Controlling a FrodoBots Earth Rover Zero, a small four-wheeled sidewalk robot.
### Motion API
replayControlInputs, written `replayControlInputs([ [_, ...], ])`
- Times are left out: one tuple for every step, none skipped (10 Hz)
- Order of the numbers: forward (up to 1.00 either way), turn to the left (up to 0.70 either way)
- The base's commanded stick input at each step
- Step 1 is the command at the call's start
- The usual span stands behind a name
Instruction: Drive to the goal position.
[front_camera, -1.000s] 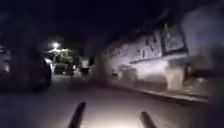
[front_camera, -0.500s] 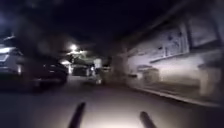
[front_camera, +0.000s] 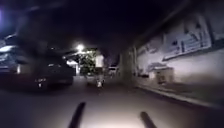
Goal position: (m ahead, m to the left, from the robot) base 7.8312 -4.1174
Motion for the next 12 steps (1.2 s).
replayControlInputs([
  [1.00,0.03],
  [1.00,-0.13],
  [1.00,-0.37],
  [1.00,-0.37],
  [1.00,-0.21],
  [1.00,-0.02],
  [1.00,0.03],
  [1.00,0.03],
  [1.00,0.03],
  [1.00,0.03],
  [1.00,0.03],
  [1.00,0.03],
])
